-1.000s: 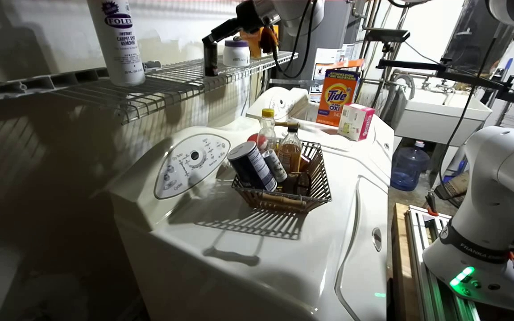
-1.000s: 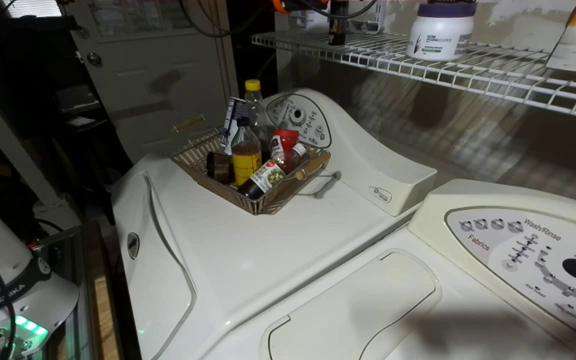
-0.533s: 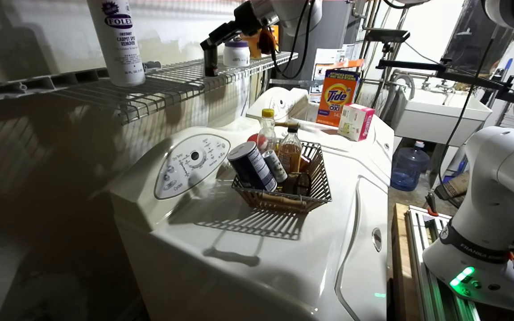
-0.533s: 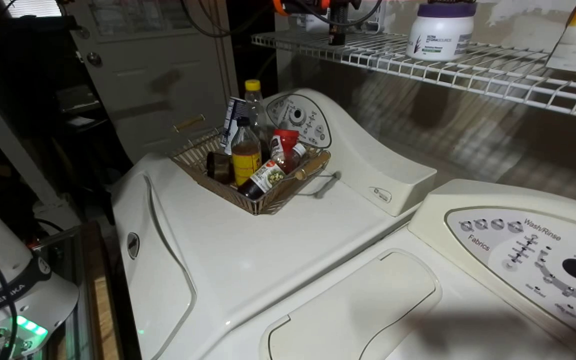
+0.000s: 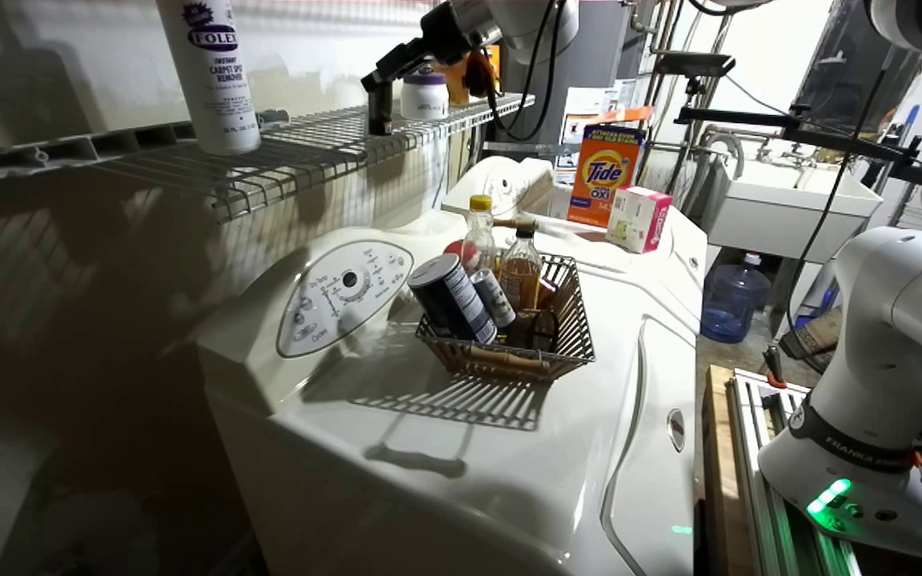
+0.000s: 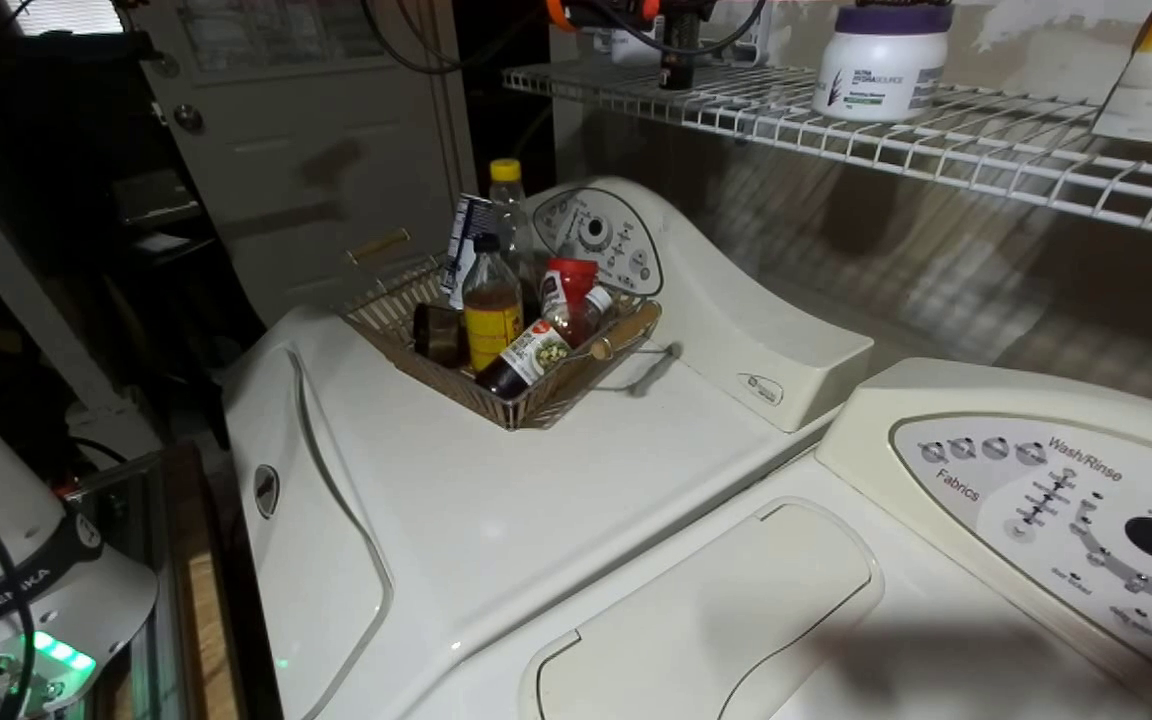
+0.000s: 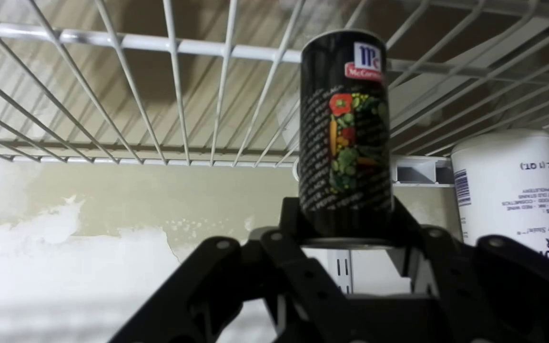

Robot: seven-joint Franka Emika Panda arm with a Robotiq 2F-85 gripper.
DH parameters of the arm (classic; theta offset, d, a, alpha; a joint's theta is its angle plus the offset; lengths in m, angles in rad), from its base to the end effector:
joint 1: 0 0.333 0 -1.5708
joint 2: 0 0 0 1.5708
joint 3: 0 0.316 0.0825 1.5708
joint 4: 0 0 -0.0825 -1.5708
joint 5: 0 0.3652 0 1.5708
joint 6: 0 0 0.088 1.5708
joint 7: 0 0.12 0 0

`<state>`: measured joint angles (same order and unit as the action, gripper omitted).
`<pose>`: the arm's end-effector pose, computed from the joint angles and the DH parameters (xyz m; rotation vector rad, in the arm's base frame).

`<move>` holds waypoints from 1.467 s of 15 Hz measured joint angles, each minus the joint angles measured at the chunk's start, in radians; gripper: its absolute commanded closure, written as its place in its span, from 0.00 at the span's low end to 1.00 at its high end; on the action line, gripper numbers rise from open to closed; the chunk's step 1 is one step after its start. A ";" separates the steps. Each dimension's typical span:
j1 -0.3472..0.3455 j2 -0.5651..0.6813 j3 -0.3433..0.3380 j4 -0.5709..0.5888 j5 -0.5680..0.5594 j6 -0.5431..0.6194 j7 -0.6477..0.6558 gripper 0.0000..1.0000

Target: Put the black can from the bottom shelf in the basket.

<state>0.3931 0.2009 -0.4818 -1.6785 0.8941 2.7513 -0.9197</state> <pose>0.6534 -0.0570 0.5875 -2.6279 -0.2716 -1.4853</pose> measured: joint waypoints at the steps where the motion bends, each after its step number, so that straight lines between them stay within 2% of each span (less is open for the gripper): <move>1: 0.001 -0.004 0.000 0.000 0.000 0.002 -0.002 0.80; 6: 0.025 -0.098 0.000 -0.074 -0.028 0.055 -0.033 0.80; 14: 0.044 -0.409 0.039 -0.421 -0.113 0.155 -0.053 0.80; 17: 0.003 -0.511 0.075 -0.551 -0.182 0.155 -0.025 0.80; 22: -0.119 -0.632 0.170 -0.729 -0.277 0.137 0.054 0.80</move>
<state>0.2738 -0.4309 -0.3122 -2.4079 0.6171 2.8886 -0.8654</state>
